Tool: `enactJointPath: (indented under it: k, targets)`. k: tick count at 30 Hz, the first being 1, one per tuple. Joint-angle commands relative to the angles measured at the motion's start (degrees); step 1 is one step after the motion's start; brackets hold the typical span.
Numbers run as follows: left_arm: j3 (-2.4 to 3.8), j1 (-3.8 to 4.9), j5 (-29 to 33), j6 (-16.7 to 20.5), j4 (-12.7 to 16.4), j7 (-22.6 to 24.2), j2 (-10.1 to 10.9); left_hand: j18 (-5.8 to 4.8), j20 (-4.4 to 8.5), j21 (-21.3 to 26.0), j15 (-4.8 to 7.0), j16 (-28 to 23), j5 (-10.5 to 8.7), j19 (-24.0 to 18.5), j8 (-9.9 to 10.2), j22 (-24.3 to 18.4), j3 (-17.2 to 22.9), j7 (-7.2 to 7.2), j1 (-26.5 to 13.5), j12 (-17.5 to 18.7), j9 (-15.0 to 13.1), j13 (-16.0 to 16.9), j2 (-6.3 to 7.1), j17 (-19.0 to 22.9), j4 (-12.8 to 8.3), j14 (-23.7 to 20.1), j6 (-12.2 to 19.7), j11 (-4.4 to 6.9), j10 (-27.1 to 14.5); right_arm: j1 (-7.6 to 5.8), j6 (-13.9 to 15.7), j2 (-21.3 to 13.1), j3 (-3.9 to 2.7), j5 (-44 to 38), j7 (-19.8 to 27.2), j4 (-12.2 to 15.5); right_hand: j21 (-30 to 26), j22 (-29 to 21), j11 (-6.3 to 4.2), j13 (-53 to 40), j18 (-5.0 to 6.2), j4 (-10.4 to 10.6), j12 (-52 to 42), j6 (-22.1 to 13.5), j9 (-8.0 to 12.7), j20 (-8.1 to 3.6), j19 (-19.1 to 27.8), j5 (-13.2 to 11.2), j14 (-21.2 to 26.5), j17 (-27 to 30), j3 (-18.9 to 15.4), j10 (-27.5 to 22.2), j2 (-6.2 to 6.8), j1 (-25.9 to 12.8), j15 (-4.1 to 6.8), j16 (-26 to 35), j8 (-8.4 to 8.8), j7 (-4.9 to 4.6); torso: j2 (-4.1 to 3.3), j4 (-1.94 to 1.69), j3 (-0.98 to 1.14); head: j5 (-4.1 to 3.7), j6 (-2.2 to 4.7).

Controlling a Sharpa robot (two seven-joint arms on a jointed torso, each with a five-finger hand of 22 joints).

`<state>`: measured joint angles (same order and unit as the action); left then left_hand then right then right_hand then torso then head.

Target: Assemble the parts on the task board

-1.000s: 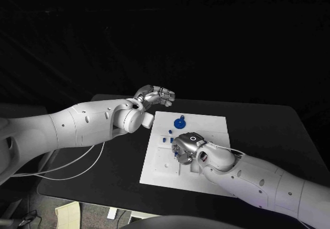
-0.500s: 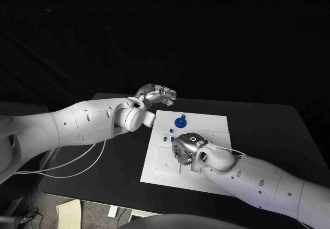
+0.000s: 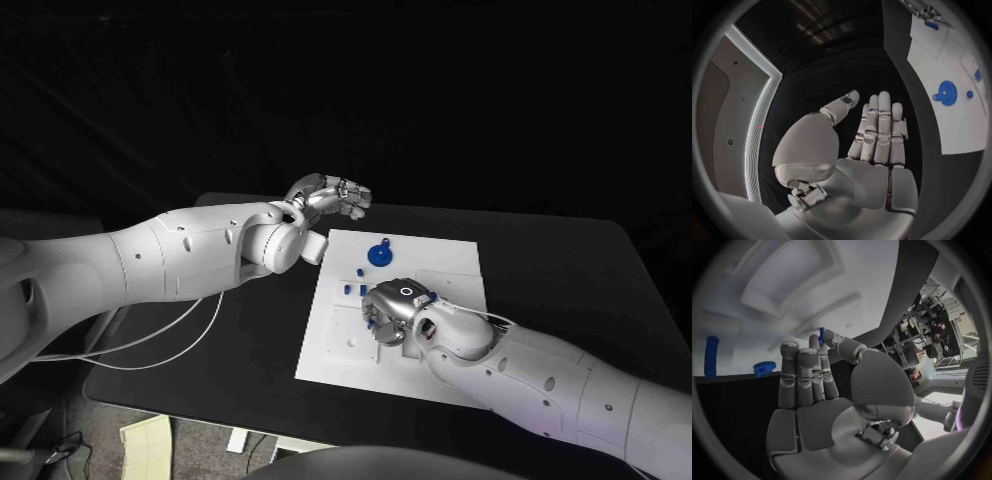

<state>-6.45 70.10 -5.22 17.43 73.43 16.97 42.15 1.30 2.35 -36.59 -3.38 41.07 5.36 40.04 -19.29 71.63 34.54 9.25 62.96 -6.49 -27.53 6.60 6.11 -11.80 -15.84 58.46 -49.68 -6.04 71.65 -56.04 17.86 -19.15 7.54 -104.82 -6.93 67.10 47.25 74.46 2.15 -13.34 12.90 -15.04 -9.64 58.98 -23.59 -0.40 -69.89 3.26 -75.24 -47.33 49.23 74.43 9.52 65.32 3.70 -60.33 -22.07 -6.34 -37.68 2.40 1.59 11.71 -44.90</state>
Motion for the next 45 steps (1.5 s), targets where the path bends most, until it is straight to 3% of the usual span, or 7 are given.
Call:
enactJointPath:
  k: [1, 12, 19, 23, 27, 39, 45]
  targets:
    - [0.06, 0.12, 0.31, -0.02, 0.1, 0.61, -0.1, 0.34, -0.04, 0.21, 0.0, -0.38, 0.11, 0.23, -0.21, 0.09, -0.18, -0.05, 0.38, 0.29, 0.06, -0.08, -0.12, -0.1, 0.05, 0.22, 0.27, 0.09, -0.45, 0.05, -1.13, 0.12, 0.15, -0.95, -0.18, 0.06, 0.18, 0.06, 0.09, -0.06, 2.1, -0.2, 0.1, 0.32, 0.0, -0.38, 0.04, -0.22, 0.94, -0.05, 0.13, 1.02, -0.29, -0.2, 0.47, -0.28, -0.13, 0.08, 0.01, 0.02, 0.02, 0.03, -0.04]
    - [0.06, 0.13, 0.31, -0.05, 0.11, 0.6, -0.29, 0.34, -0.04, 0.24, -0.01, -0.44, 0.11, 0.24, -0.21, 0.09, -0.17, -0.04, 0.4, 0.29, 0.07, -0.09, -0.12, -0.18, 0.06, 0.23, 0.29, 0.09, -0.46, 0.11, -1.96, 1.18, 1.32, -1.36, -0.99, -0.72, 0.19, 0.08, 0.1, -0.11, 2.1, -0.25, 0.15, 0.3, 0.0, -0.38, 0.05, -0.18, 0.95, -0.04, 0.12, 0.99, -0.29, -0.27, 0.46, -0.29, -0.1, 0.07, -0.01, -0.04, 0.01, -0.04, 0.03]
    - [0.06, 0.14, 0.31, -0.05, 0.09, 0.55, -0.25, 0.34, -0.04, 0.25, -0.01, -0.47, 0.11, 0.25, -0.21, 0.1, -0.17, -0.04, 0.41, 0.29, 0.07, -0.09, -0.12, -0.21, 0.07, 0.24, 0.3, 0.09, -0.46, 0.18, -2.41, 1.32, 1.47, -1.34, -1.1, -0.85, 0.24, 0.13, 0.17, -0.2, 2.1, -0.35, 0.32, 0.16, 0.03, -0.37, 0.1, 0.08, 1.07, 0.05, 0.11, 0.8, -0.16, -0.46, 0.39, -0.23, 0.02, 0.01, 0.0, -0.04, -0.03, -0.06, -0.02]
    - [0.06, 0.14, 0.31, -0.06, 0.1, 0.55, -0.23, 0.34, -0.05, 0.26, -0.01, -0.49, 0.1, 0.25, -0.21, 0.1, -0.17, -0.04, 0.42, 0.29, 0.07, -0.09, -0.11, -0.23, 0.07, 0.24, 0.3, 0.09, -0.46, 0.18, -2.14, 1.22, 1.49, -0.52, -0.82, -0.91, 0.27, 0.22, 0.33, -0.41, 2.1, -0.68, 0.67, -0.16, 0.1, -0.28, 0.31, 1.92, 1.25, 0.28, -0.33, 0.47, 0.22, -1.06, 0.22, -0.12, 0.28, -0.16, 0.0, 0.0, -0.03, -0.03, -0.05]
    - [0.06, 0.15, 0.31, -0.06, 0.1, 0.52, -0.18, 0.34, -0.05, 0.27, -0.01, -0.5, 0.1, 0.26, -0.22, 0.1, -0.17, -0.04, 0.41, 0.29, 0.08, -0.09, -0.1, -0.26, 0.07, 0.24, 0.31, 0.09, -0.47, 0.18, -0.15, 1.13, 1.49, 0.93, -0.6, -1.03, 0.43, 0.4, 0.77, -0.46, 2.1, -1.25, 1.57, -1.48, 0.33, -0.22, 0.45, 4.5, 1.41, 0.5, -2.97, -0.8, 1.07, -2.88, -0.2, -0.12, 1.02, -0.67, 0.02, 0.02, -0.03, -0.01, -0.04]
    - [0.06, 0.15, 0.32, -0.18, -0.09, 0.39, -0.06, 0.34, -0.06, 0.32, -0.03, -0.64, 0.06, 0.3, -0.21, 0.12, -0.2, -0.01, 0.38, 0.31, 0.1, -0.1, -0.06, -0.4, 0.12, 0.22, 0.37, 0.06, -0.53, 0.16, 6.87, -0.26, 1.48, 4.19, 0.38, 0.31, -0.08, 0.32, 3.56, 1.06, 2.1, -1.45, 5.97, -8.61, 1.62, -0.49, 1.54, 6.99, 2.39, 0.91, -11.96, -8.46, 4.52, -3.89, -2.85, -0.48, 4.4, -3.62, 0.03, 0.05, 0.05, -0.12, 0.2]
    - [0.06, 0.15, 0.36, -0.16, -0.34, 0.39, 0.07, 0.35, -0.06, 0.35, -0.03, -0.7, 0.04, 0.31, -0.21, 0.12, -0.21, 0.0, 0.38, 0.32, 0.11, -0.11, -0.05, -0.46, 0.13, 0.22, 0.4, 0.05, -0.56, -0.04, 9.25, -2.03, 1.21, 5.42, 0.47, 2.63, -0.5, 0.19, 4.24, 1.97, 2.1, -1.22, 5.9, -9.6, 1.69, -0.45, 2.1, 7.15, 3.1, 1.09, -13.49, -10.37, 5.64, -3.52, -3.53, -0.61, 4.6, -3.99, 0.07, 0.08, 0.05, -0.27, 0.46]
